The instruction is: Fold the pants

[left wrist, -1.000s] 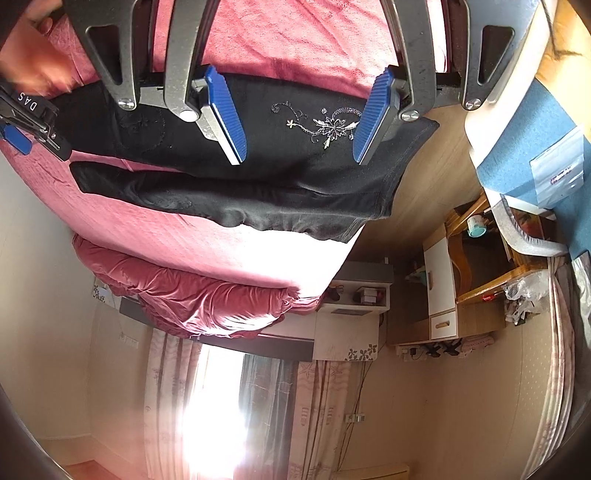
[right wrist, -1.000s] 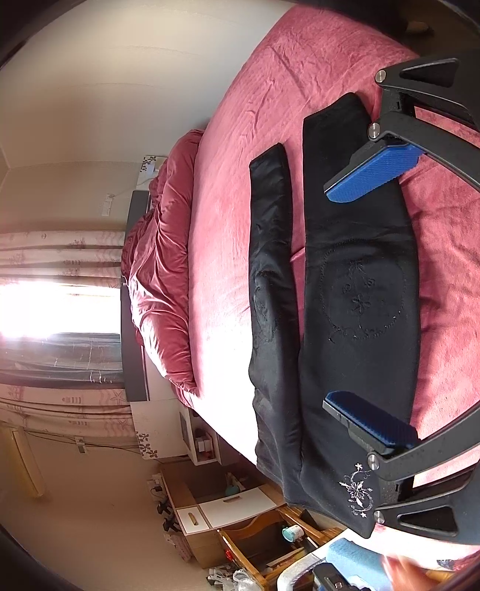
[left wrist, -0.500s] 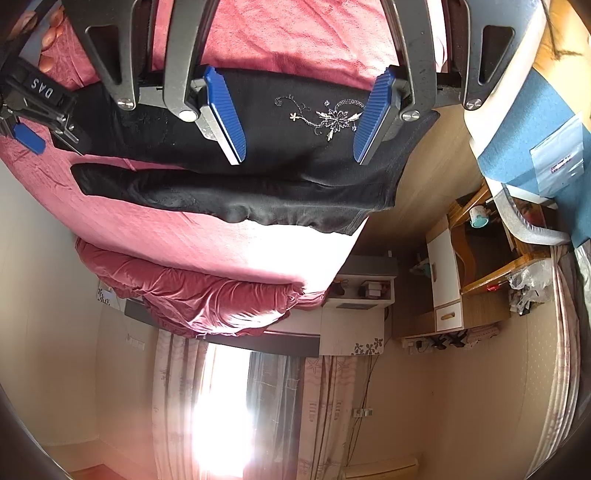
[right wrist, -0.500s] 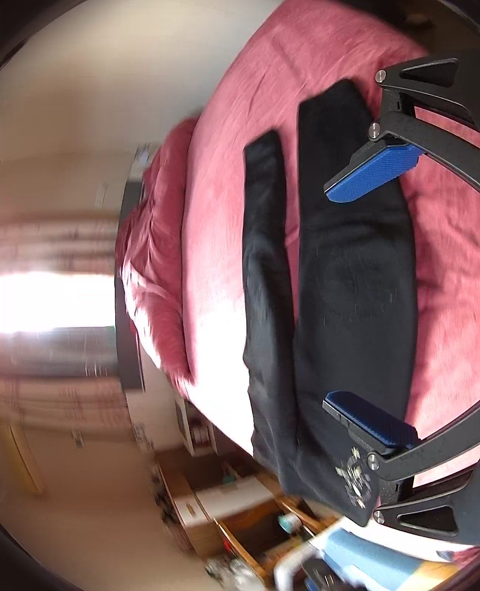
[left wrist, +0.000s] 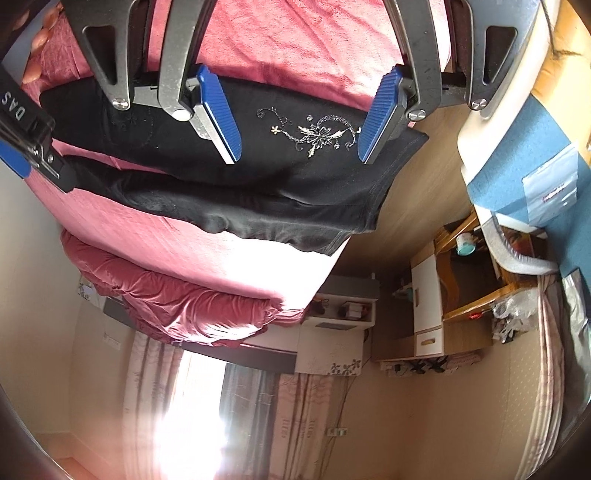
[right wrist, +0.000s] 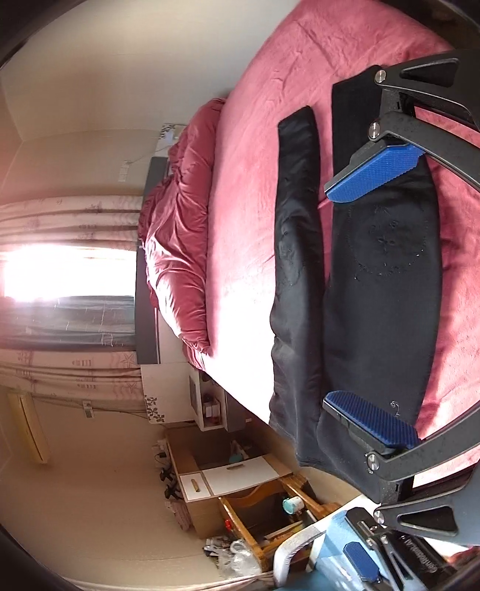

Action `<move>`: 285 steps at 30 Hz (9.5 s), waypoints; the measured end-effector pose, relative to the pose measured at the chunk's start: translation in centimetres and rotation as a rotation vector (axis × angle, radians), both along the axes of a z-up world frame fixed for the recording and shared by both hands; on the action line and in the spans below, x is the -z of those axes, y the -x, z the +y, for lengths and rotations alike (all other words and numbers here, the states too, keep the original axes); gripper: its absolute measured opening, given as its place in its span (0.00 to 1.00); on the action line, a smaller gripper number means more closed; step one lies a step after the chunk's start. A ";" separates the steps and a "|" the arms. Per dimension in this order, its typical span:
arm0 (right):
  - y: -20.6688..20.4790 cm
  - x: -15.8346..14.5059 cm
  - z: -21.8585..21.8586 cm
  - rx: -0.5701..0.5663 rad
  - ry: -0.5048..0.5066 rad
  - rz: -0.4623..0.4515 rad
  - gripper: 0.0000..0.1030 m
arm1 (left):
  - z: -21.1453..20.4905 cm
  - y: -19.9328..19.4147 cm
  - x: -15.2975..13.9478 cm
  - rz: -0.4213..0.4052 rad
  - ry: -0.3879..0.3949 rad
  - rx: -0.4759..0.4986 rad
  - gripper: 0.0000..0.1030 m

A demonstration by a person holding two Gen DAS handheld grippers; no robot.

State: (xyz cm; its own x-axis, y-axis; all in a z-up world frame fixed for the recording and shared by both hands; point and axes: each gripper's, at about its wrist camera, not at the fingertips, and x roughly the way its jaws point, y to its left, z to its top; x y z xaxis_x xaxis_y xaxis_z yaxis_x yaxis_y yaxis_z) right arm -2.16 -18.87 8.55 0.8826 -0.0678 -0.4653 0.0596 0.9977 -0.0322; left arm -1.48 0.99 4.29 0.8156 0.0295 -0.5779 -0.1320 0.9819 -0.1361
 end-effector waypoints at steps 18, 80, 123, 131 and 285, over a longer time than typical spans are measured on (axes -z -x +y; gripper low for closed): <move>-2.4 2.2 -0.8 0.104 0.009 0.037 1.00 | -3.1 -2.8 0.1 0.020 -0.046 0.019 0.65; -2.7 17.3 -40.3 0.682 -0.676 0.364 0.14 | 14.4 -11.4 15.6 0.428 0.502 -0.153 0.08; 5.9 9.6 -36.5 0.709 -0.243 0.327 0.64 | 18.8 -4.4 6.0 0.410 0.325 -0.139 0.27; -0.9 8.6 -26.6 0.337 -0.256 0.373 0.68 | 19.4 -13.6 6.0 0.407 0.436 -0.136 0.32; -1.7 17.5 -16.4 -0.070 -0.526 0.574 0.07 | 21.8 -2.8 13.6 0.464 0.541 -0.089 0.07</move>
